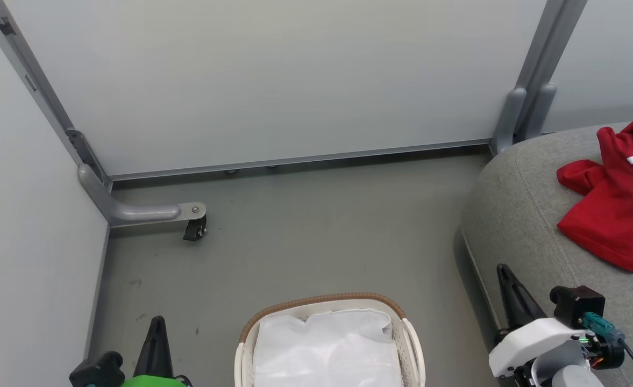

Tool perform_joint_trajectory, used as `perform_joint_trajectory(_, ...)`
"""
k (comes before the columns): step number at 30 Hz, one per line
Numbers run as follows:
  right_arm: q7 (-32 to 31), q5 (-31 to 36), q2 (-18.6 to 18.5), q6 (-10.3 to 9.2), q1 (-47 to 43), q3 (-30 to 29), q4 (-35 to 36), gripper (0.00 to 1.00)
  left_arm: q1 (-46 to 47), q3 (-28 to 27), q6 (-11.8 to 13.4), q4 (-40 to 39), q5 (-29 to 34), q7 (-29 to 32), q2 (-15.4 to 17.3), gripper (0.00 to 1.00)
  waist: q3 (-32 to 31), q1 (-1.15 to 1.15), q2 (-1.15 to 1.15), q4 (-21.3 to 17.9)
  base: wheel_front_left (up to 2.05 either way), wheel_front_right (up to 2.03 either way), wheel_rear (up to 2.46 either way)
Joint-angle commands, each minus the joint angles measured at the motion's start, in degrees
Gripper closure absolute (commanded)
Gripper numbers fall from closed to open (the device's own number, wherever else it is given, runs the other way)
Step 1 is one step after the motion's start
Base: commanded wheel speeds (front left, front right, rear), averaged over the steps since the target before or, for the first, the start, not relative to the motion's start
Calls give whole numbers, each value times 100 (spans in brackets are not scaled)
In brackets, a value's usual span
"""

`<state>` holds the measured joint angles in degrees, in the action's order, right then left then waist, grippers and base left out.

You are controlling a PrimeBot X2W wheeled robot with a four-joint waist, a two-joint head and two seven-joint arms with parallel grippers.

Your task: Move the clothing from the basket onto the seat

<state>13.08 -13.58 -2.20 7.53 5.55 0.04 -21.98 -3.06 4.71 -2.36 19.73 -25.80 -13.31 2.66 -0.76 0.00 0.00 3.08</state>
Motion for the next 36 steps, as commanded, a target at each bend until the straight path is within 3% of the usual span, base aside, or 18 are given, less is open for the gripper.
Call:
perform_joint_trajectory(1,-69,-295,-22,0,111,-45,124,100,123,-65,-31,-111,-247,56,9,100,2,0,0,-4,0,0,0)
perform_joint_trajectory(36,-849,-3490,-49,-3,87,-286,446,100,491,-514,-241,-320,-2946,867,17,100,29,0,0,-93,0,0,0)
